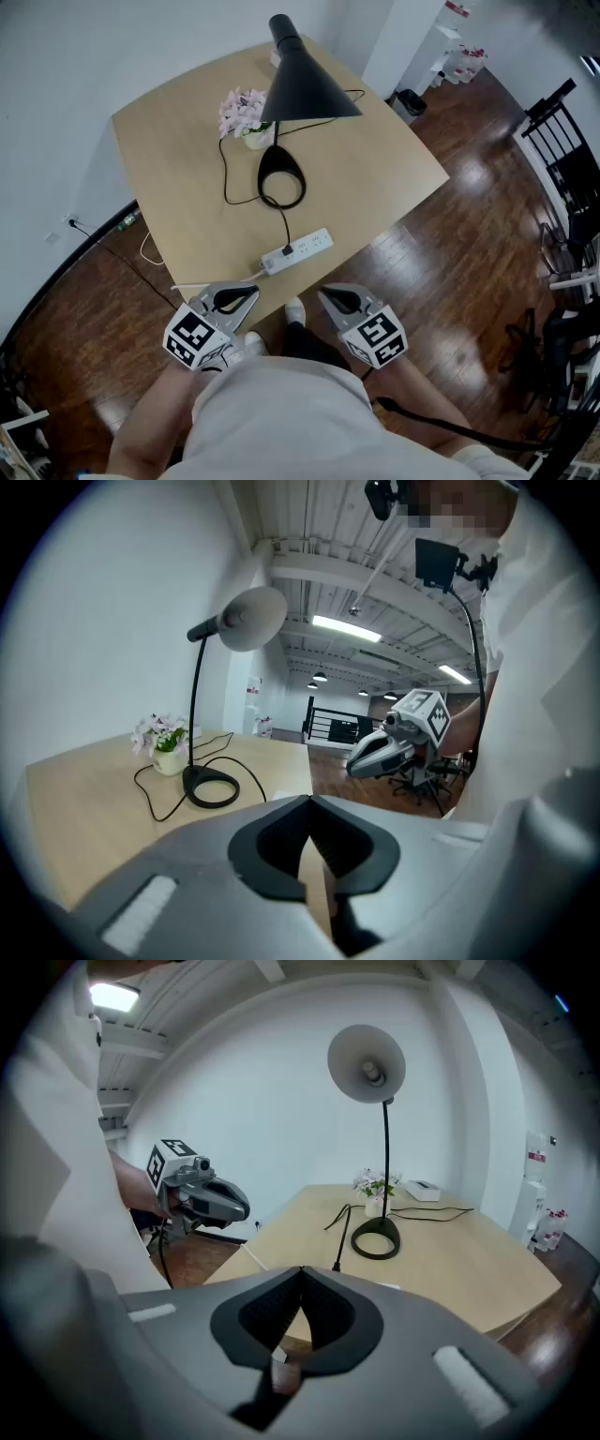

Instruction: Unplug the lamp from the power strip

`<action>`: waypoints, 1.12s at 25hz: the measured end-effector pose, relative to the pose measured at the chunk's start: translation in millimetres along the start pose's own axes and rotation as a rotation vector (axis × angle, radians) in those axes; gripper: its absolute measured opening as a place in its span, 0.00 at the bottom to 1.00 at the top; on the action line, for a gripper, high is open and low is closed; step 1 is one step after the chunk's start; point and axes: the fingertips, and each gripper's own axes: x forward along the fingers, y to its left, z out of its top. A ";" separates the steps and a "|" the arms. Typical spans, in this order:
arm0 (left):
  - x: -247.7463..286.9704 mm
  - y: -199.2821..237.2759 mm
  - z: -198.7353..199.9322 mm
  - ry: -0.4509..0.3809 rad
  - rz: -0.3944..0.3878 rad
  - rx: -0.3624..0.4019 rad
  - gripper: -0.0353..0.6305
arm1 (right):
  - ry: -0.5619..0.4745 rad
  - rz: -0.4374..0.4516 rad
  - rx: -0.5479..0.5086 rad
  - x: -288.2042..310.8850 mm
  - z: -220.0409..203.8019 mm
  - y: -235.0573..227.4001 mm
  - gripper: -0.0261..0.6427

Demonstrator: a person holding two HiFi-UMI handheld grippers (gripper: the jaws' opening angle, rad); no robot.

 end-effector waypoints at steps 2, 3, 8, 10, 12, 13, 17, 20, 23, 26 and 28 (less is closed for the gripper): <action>23.3 14.7 -4.1 0.042 -0.003 -0.016 0.06 | 0.030 0.014 -0.048 17.6 1.4 -17.7 0.05; 34.6 22.2 -6.6 0.064 -0.003 -0.023 0.06 | 0.047 0.023 -0.071 26.7 0.7 -26.3 0.05; 85.0 55.3 -20.7 0.181 0.007 -0.050 0.14 | 0.129 0.071 -0.137 70.5 -15.9 -65.8 0.05; 101.8 64.1 -23.2 0.214 0.009 -0.056 0.15 | 0.159 0.091 -0.152 88.8 -25.3 -80.1 0.05; 120.0 71.2 -25.7 0.245 0.012 -0.052 0.21 | 0.186 0.111 -0.165 105.7 -36.2 -93.1 0.05; 128.8 74.3 -27.0 0.261 0.014 -0.045 0.22 | 0.197 0.123 -0.170 112.8 -40.7 -98.0 0.05; 154.8 82.9 -41.0 0.344 0.010 -0.005 0.23 | 0.228 0.165 -0.181 131.6 -55.2 -106.8 0.05; 165.3 82.8 -51.8 0.403 -0.007 0.017 0.23 | 0.247 0.190 -0.177 136.9 -61.9 -108.1 0.05; 170.4 80.3 -59.8 0.448 -0.027 0.045 0.20 | 0.248 0.208 -0.162 138.3 -62.3 -108.2 0.05; 172.2 79.7 -63.7 0.462 -0.037 0.055 0.14 | 0.244 0.230 -0.140 139.6 -61.5 -108.0 0.05; 173.5 80.4 -65.2 0.466 -0.037 0.058 0.14 | 0.239 0.248 -0.128 140.1 -61.1 -109.7 0.05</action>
